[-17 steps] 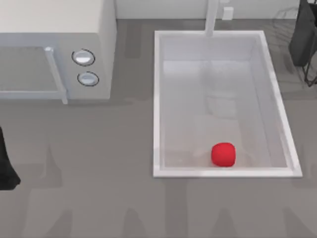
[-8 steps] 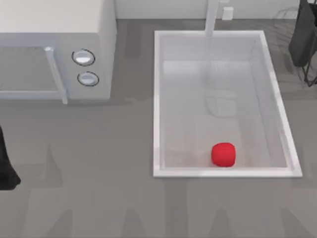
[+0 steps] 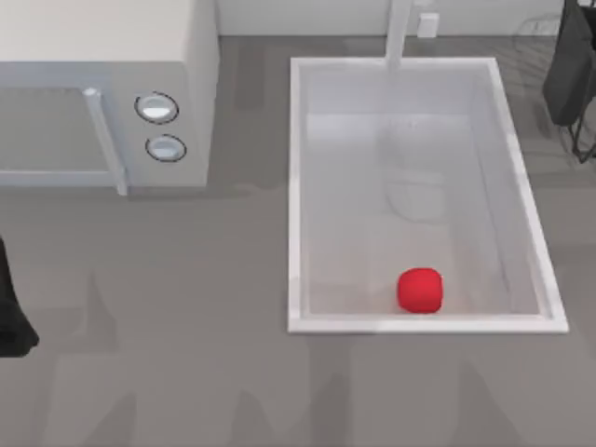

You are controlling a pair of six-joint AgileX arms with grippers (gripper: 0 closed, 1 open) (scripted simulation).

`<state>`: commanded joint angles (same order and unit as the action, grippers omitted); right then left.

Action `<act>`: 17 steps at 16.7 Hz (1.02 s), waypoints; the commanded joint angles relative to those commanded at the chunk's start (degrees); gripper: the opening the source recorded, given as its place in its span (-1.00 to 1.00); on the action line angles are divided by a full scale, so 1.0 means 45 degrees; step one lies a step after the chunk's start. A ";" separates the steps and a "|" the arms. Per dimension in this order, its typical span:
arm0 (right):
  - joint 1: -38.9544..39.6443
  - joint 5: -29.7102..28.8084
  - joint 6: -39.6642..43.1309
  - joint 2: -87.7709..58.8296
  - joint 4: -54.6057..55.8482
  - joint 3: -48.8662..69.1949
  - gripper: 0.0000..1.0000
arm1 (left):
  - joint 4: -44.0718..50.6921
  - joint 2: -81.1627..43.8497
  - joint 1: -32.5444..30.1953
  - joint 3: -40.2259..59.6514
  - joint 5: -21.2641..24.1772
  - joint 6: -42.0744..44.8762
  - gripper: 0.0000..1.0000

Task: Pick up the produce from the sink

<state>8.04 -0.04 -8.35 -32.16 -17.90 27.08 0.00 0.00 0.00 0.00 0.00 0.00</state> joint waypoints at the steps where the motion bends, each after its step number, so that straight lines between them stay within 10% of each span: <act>1: 0.0291 -0.0001 -0.0302 -0.1302 -0.0648 0.0990 1.00 | 0.0000 0.0000 0.0000 0.0000 0.0000 0.0000 1.00; 17: 0.4211 -0.0021 -0.4373 -1.9506 -0.9368 1.4344 1.00 | 0.0000 0.0000 0.0000 0.0000 0.0000 0.0000 1.00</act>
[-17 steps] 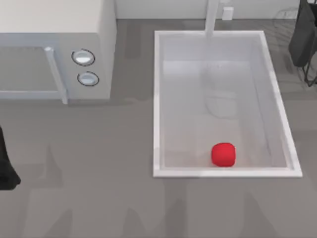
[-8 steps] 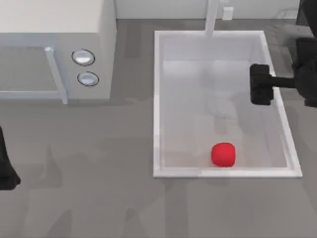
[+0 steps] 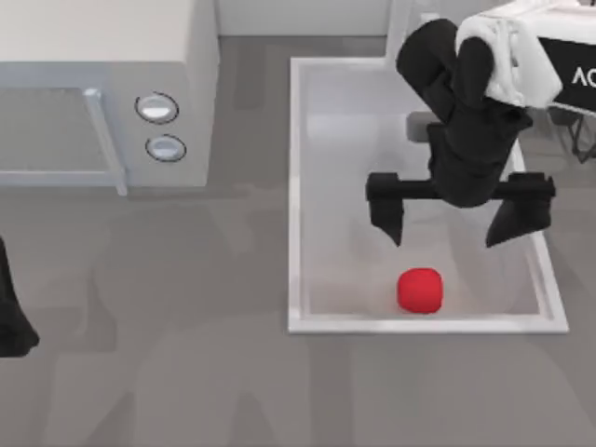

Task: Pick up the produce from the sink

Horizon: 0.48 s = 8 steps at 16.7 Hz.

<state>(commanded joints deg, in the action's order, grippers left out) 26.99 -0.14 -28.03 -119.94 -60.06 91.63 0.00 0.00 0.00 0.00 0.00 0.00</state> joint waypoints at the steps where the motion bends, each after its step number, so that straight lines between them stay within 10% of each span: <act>1: 0.0071 0.0000 -0.0074 -0.0298 -0.0158 0.0236 1.00 | 0.0000 0.0000 0.0000 0.0000 0.0000 0.0000 1.00; 8: 0.0051 0.0003 -0.0108 -0.0491 -0.0200 0.0335 1.00 | 0.0000 0.0000 0.0000 0.0000 0.0000 0.0000 1.00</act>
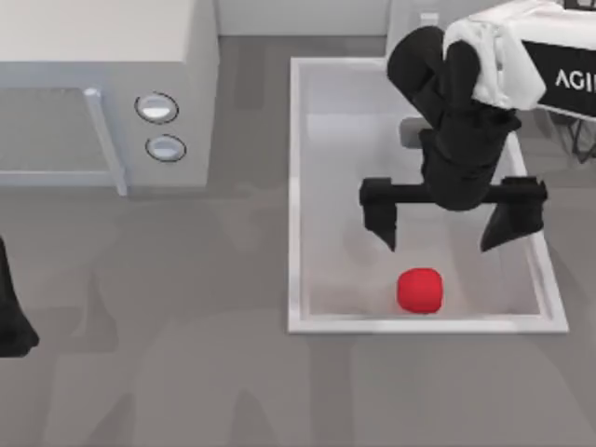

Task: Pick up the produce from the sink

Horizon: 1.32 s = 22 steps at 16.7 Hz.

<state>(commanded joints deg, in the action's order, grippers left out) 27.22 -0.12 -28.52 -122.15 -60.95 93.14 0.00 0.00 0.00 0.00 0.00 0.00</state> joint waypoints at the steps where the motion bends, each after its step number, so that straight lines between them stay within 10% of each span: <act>1: 0.0001 -0.0001 -0.0001 -0.0115 0.0165 -0.0083 1.00 | 0.0000 0.0000 0.0000 0.0000 0.0000 0.0000 1.00; 16: 0.0083 -0.0041 -0.0074 -0.3641 0.6000 -0.2365 1.00 | 0.0000 0.0000 0.0000 0.0000 0.0000 0.0000 1.00; 22: 0.0083 -0.0041 -0.0074 -0.3641 0.6000 -0.2365 0.10 | 0.0000 0.0000 0.0000 0.0000 0.0000 0.0000 1.00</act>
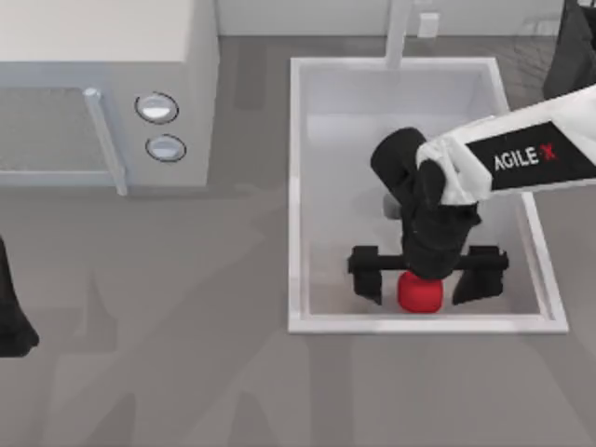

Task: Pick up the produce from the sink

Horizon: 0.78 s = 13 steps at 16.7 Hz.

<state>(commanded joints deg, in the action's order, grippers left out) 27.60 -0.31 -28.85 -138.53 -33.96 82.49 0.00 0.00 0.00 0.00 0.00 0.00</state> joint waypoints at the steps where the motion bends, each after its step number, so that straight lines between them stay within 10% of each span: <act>1: 0.0000 0.0000 0.0000 0.0000 0.0000 0.0000 -0.06 | 0.0000 0.0000 0.0000 0.0000 0.0000 0.0000 1.00; 7: 0.0000 0.0000 0.0000 0.0000 0.0000 0.0000 -0.96 | 0.0000 0.0000 0.0000 0.0000 0.0000 0.0000 1.00; 13: 0.0000 0.0000 0.0000 0.0000 0.0000 0.0000 -1.00 | 0.0000 0.0000 0.0000 0.0000 0.0000 0.0000 1.00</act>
<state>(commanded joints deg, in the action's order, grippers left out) 27.60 -0.31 -28.85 -138.53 -33.96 82.49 0.00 0.00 0.00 0.00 0.00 0.00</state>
